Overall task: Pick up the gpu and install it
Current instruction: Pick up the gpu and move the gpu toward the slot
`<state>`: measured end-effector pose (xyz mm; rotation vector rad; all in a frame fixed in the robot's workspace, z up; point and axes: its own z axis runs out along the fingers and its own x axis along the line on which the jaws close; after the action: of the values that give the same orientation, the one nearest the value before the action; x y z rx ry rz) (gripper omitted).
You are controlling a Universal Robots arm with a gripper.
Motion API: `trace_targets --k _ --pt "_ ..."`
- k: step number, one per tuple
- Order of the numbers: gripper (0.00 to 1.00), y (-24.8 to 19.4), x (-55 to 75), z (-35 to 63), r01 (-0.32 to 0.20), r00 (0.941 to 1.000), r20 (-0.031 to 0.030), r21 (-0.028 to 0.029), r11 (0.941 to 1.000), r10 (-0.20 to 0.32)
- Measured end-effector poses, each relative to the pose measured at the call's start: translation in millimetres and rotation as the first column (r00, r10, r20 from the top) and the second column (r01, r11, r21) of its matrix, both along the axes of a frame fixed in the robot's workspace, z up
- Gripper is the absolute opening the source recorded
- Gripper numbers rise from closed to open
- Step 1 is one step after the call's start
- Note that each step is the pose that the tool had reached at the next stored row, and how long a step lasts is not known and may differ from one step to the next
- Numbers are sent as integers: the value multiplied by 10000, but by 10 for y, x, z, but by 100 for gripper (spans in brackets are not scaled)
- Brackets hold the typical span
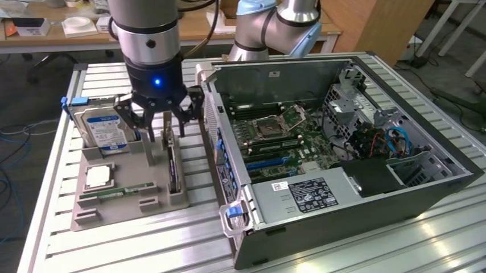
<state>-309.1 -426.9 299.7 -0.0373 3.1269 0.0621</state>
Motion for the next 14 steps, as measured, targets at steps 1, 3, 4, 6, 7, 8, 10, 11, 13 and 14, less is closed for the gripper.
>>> trace_targets --k 1,3,4,6,7,8,10,11,13,14 --pt "59 -1 0 -11 48 10000 -1 0 10000 -48" --pt "59 -3 0 -43 119 9999 0 0 9999 -119" --pt "59 -4 1 -62 153 9999 1 1 9999 -153" --pt "59 -7 0 -99 229 9997 0 0 9997 -229" --pt "59 -8 0 -117 264 9997 0 1 9997 -264" --pt "59 -9 0 -135 298 9996 1 1 9996 -298" --pt "59 -13 1 -166 365 9993 1 1 9993 -365" --pt "59 -15 1 -180 397 9992 0 0 9992 -397" --pt "59 -20 1 -210 457 9990 1 0 9990 -457" --pt "59 -24 1 -225 486 9988 0 0 9988 -486"
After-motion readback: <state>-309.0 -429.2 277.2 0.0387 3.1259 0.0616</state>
